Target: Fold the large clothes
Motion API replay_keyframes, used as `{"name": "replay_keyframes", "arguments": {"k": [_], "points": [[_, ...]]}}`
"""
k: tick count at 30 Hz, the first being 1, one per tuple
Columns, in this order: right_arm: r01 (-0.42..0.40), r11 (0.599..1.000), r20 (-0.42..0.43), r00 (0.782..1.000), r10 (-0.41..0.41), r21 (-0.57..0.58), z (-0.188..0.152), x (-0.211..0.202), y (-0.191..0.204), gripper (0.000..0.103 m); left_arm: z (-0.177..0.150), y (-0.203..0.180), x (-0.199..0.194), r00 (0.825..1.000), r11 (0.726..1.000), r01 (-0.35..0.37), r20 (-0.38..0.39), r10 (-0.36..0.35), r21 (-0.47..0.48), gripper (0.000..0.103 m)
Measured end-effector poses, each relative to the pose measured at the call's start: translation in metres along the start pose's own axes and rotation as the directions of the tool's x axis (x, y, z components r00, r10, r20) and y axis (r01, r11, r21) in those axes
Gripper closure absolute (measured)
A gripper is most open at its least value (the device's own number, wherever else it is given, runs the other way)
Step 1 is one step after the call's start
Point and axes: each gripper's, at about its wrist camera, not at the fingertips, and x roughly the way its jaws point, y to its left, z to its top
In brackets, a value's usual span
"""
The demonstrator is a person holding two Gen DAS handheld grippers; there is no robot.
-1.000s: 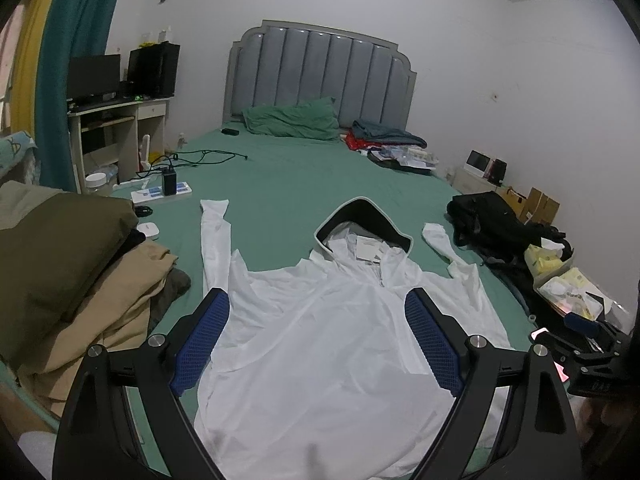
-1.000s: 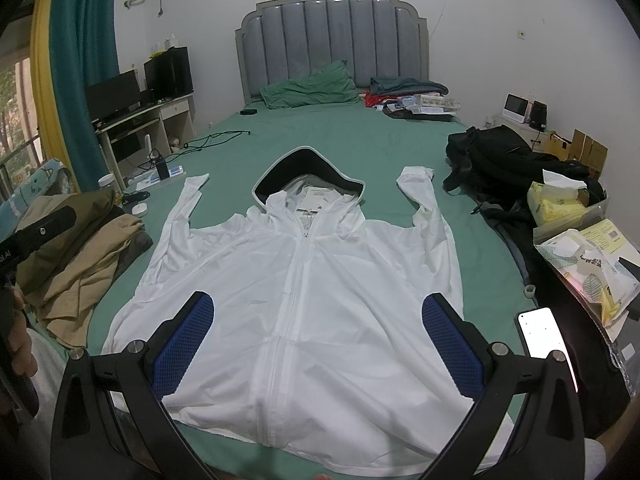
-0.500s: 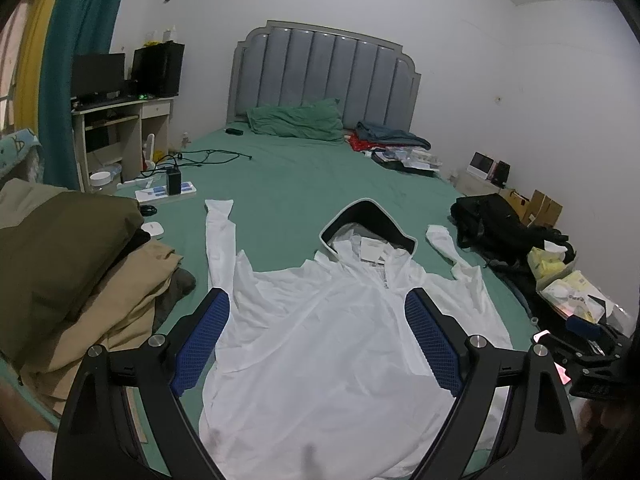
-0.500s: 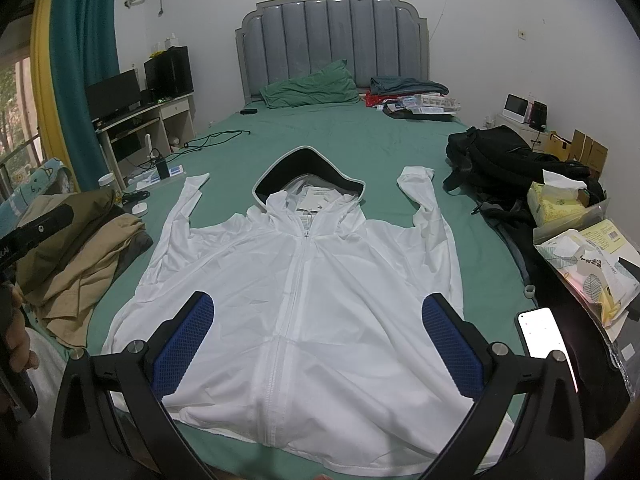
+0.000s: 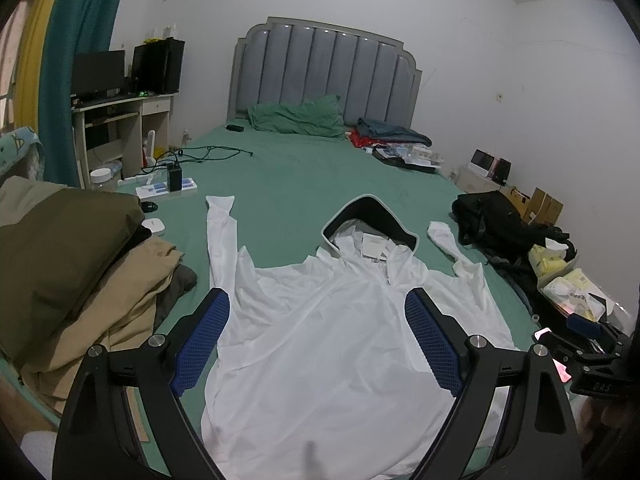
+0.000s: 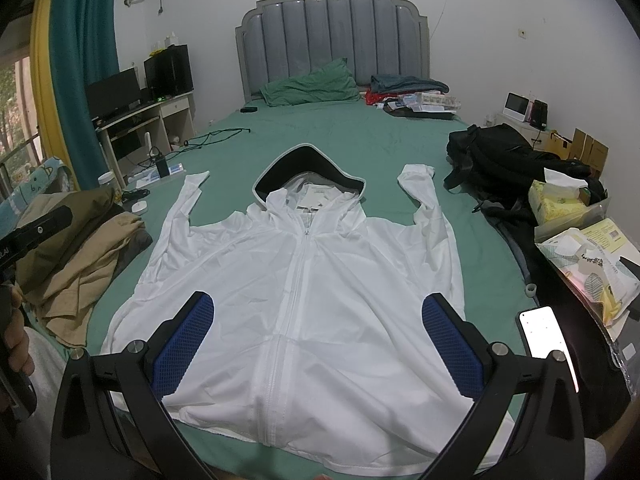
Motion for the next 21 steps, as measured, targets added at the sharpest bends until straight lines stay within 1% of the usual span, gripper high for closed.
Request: {"name": "replay_keyframes", "arguments": {"k": [5, 8, 10, 14, 17, 21], "points": [[0.002, 1.000, -0.006, 1.000, -0.002, 0.001, -0.005, 0.002, 0.005, 0.000, -0.004, 0.006, 0.004, 1.000, 1.000, -0.002, -0.014, 0.002, 0.001, 0.011], [-0.002, 1.000, -0.018, 1.000, 0.002, -0.002, -0.005, 0.008, -0.001, 0.000, -0.005, 0.008, 0.009, 0.999, 1.000, -0.026, -0.025, 0.026, -0.001, 0.011], [0.000, 1.000, -0.023, 1.000, 0.000, -0.012, -0.003, 0.013, -0.002, 0.000, -0.005, 0.011, 0.012, 0.999, 1.000, -0.025, -0.033, 0.025, -0.006, 0.011], [0.003, 1.000, -0.027, 1.000, -0.003, -0.021, 0.001, 0.018, -0.004, 0.000, -0.005, 0.017, 0.021, 0.998, 0.999, -0.047, -0.051, 0.047, 0.002, 0.011], [0.002, 1.000, -0.034, 0.999, -0.003, -0.028, 0.005, 0.026, -0.006, 0.000, -0.003, 0.025, 0.035, 0.995, 0.998, -0.063, -0.077, 0.063, -0.004, 0.011], [-0.010, 0.999, -0.056, 0.998, 0.008, -0.039, 0.011, 0.044, -0.009, 0.000, 0.003, 0.039, 0.062, 0.992, 0.998, -0.061, -0.109, 0.058, -0.020, 0.011]]}}
